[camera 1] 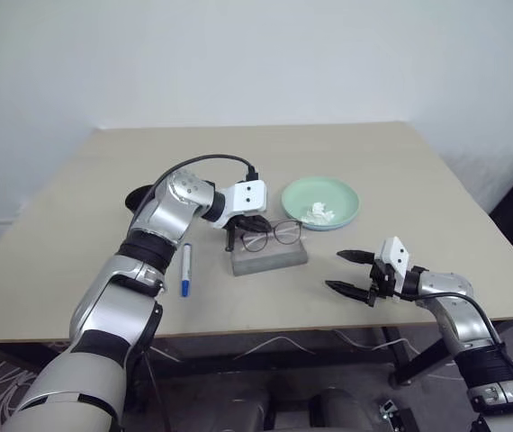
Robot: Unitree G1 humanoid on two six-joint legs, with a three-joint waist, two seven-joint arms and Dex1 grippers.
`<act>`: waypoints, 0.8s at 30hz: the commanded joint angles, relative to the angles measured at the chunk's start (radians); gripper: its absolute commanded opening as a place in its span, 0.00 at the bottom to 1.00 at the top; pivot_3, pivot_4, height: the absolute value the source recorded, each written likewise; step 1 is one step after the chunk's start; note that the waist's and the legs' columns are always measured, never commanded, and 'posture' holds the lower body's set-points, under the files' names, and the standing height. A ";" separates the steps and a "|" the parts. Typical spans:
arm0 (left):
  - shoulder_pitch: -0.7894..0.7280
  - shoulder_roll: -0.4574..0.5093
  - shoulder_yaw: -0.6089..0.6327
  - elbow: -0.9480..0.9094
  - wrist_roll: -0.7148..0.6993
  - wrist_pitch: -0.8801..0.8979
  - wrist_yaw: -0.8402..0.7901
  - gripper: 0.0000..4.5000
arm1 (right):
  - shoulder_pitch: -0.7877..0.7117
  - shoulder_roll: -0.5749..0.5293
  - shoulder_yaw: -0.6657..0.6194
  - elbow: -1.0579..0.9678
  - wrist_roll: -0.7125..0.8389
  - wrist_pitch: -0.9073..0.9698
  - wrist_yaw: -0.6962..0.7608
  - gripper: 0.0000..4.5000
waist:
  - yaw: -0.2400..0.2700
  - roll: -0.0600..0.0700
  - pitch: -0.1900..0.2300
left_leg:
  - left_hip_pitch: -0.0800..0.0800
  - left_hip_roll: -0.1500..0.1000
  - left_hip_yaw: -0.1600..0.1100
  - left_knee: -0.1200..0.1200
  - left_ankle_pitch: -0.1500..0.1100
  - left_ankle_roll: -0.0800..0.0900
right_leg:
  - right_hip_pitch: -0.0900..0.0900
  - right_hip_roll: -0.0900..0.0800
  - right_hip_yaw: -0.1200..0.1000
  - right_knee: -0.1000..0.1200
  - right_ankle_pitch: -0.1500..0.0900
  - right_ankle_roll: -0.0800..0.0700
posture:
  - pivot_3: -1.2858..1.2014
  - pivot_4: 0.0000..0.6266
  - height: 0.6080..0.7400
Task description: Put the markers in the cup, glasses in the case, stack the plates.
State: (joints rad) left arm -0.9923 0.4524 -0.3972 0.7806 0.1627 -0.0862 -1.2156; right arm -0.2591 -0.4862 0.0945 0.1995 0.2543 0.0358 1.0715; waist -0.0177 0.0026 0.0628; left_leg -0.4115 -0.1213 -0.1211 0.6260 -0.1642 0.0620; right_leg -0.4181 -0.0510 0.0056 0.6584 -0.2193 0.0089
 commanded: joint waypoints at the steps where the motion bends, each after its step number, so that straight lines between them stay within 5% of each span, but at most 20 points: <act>1: -0.039 -0.013 -0.013 0.050 0.058 -0.068 0.071 0.00 | -0.004 0.002 -0.011 -0.041 0.012 -0.009 -0.005 0.88 | 0.003 0.000 0.000 | 0.000 0.000 0.000 0.000 0.000 0.000 | 0.000 0.000 0.000 0.000 0.000 0.000 | 0.52 0.00 0.97; 24: -0.001 -0.069 -0.017 0.136 0.113 -0.109 0.101 0.00 | -0.004 0.008 -0.003 0.000 -0.004 -0.041 -0.018 0.88 | 0.007 0.000 0.000 | 0.000 0.000 -0.001 0.003 -0.001 0.001 | 0.003 0.000 -0.003 0.000 0.001 0.001 | 0.52 0.00 0.97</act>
State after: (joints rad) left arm -0.9908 0.3774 -0.4232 0.9413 0.2823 -0.1931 -1.0966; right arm -0.2501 -0.4802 0.1019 0.2108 0.2473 0.0192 1.0560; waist -0.0103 0.0023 0.0627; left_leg -0.4114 -0.1213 -0.1219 0.6291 -0.1648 0.0629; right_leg -0.4155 -0.0514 0.0020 0.6584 -0.2185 0.0101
